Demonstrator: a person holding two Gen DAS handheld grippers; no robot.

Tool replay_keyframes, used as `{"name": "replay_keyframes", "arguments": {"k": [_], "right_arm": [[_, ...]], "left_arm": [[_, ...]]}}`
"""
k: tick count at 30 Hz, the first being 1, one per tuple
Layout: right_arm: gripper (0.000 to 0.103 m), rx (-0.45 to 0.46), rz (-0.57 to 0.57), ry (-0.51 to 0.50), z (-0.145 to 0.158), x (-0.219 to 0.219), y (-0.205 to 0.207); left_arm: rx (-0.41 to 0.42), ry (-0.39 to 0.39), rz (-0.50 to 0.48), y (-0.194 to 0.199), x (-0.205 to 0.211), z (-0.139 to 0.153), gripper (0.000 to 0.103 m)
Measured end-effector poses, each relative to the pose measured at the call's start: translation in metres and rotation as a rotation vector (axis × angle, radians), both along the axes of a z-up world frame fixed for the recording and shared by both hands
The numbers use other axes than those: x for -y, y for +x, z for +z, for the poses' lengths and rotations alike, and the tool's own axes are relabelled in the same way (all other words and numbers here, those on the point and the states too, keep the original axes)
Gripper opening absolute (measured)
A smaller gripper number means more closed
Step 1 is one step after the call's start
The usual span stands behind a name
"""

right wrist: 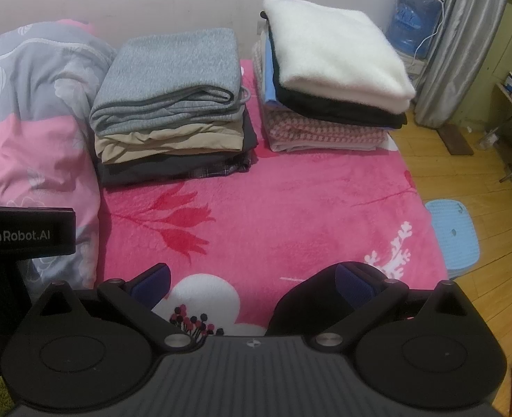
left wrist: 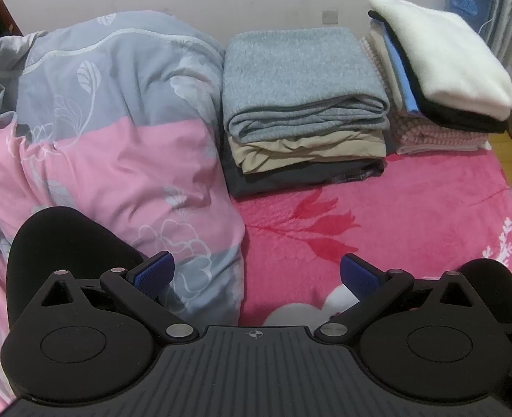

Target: Fold clothes

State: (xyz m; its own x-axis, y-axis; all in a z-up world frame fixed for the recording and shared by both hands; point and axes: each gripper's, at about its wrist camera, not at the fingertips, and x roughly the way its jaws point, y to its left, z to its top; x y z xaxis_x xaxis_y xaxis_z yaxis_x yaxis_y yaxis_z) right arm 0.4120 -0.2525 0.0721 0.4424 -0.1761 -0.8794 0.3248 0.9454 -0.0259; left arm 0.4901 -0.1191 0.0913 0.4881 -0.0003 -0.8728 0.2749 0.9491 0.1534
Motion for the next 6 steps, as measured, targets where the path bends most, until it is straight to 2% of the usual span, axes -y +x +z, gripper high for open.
{"name": "replay_keyframes", "arguments": {"k": [6], "right_arm": [[0.103, -0.002, 0.001, 0.002, 0.0, 0.0005, 0.0002]], "left_arm": [[-0.002, 0.001, 0.001, 0.0014, -0.0005, -0.0006, 0.102]]}}
